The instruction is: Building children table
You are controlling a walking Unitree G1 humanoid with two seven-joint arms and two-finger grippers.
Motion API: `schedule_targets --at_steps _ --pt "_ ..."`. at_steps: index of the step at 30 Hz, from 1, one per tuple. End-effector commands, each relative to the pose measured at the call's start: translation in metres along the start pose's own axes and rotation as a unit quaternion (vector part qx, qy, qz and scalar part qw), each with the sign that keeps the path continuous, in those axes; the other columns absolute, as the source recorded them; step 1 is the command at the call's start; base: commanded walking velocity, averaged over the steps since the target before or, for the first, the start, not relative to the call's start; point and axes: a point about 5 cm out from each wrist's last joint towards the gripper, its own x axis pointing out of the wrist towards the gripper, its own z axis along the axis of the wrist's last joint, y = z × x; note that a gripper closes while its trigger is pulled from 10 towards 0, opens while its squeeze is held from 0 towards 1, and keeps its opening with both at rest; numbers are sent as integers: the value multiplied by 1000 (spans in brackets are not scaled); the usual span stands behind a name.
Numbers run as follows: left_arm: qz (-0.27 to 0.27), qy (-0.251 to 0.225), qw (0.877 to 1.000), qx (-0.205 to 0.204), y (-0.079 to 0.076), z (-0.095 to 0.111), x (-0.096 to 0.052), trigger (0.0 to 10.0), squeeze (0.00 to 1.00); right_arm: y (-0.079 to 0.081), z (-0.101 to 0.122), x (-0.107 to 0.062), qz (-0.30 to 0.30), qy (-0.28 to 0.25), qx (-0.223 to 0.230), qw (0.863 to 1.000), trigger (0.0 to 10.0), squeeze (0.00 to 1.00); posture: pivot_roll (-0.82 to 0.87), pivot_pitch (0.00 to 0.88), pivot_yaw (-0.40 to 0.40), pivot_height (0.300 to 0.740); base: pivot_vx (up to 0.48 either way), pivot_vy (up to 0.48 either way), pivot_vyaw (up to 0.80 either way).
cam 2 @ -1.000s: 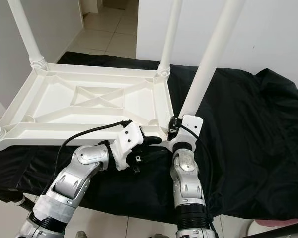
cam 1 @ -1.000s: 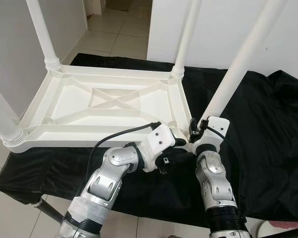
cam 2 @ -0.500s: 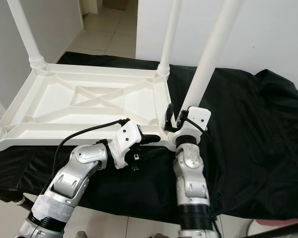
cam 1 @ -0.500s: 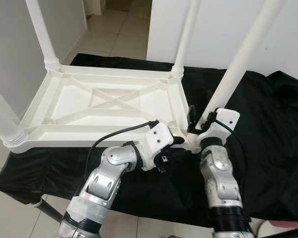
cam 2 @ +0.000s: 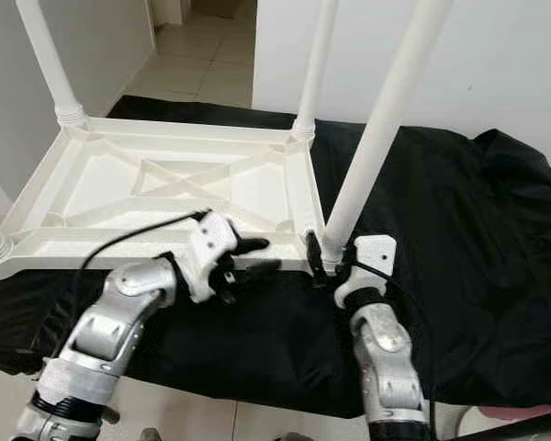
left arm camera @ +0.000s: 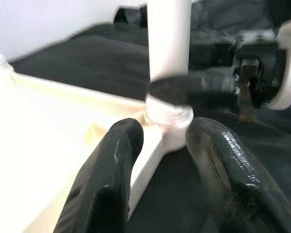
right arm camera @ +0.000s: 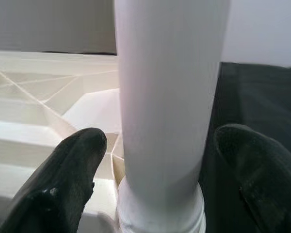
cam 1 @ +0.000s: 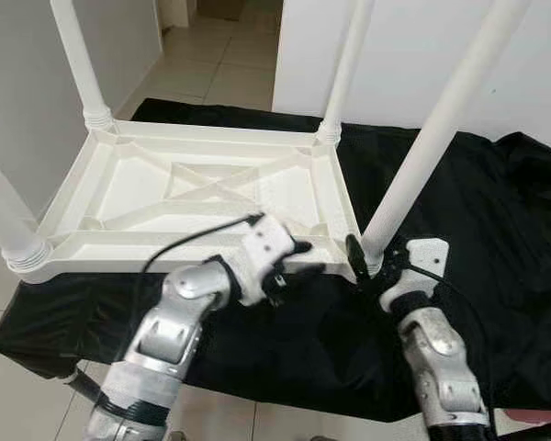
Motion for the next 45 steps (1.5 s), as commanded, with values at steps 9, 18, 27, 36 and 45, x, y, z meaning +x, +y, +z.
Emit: schedule_targets --at_steps 9,18,27,36,45 --pt "-37 -7 999 -6 -21 4 8 10000 0 -8 -2 24 105 15 -17 994 10000 0 -64 0 -46 740 0 0 0" --pt "-37 -4 999 -7 -23 6 8 10000 0 -15 -5 48 208 44 -43 976 7412 0 -40 0 -50 740 0 0 0" --pt "-43 -4 999 -8 -30 8 9 10000 0 -25 -10 50 224 60 -40 972 0 0 -32 0 -53 740 0 0 0" --pt "-45 -4 999 -10 -30 8 9 10000 0 -23 -10 46 216 51 -23 975 10000 0 -36 0 -51 740 0 0 0" --pt "-54 -7 998 -18 -36 9 12 10000 0 -1 -10 40 70 41 -4 997 10000 0 -37 0 -48 740 0 0 0"
